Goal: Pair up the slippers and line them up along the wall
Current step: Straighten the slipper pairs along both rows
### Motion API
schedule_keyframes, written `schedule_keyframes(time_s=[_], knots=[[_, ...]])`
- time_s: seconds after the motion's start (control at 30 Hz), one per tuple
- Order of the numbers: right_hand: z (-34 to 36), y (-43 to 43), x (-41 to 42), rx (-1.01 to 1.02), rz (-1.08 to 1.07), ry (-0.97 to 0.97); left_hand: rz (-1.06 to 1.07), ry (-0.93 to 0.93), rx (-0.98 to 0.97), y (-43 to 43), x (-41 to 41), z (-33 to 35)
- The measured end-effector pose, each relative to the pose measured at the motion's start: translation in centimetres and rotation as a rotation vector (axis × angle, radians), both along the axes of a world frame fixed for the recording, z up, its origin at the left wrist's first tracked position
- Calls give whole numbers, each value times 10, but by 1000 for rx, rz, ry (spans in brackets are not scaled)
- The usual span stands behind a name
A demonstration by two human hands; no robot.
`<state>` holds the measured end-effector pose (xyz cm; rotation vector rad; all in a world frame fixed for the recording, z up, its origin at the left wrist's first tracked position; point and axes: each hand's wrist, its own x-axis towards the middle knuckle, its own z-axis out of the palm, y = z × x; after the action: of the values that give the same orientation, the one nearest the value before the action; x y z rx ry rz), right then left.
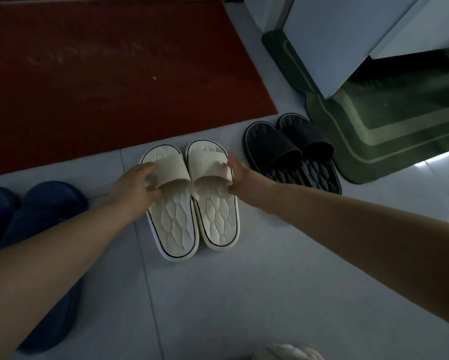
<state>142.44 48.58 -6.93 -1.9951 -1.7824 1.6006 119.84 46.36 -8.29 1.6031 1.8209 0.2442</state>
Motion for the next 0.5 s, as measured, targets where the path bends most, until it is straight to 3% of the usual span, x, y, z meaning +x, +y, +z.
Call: schedule_keyframes(time_s=[0.17, 0.33, 0.5], knots=[[13, 22, 2, 7, 39, 52, -14, -6, 1, 7, 3, 0], [2, 12, -5, 98, 288, -150, 1, -16, 23, 6, 4, 0], [-4, 17, -1, 253, 291, -203, -7, -29, 31, 4, 4, -4]])
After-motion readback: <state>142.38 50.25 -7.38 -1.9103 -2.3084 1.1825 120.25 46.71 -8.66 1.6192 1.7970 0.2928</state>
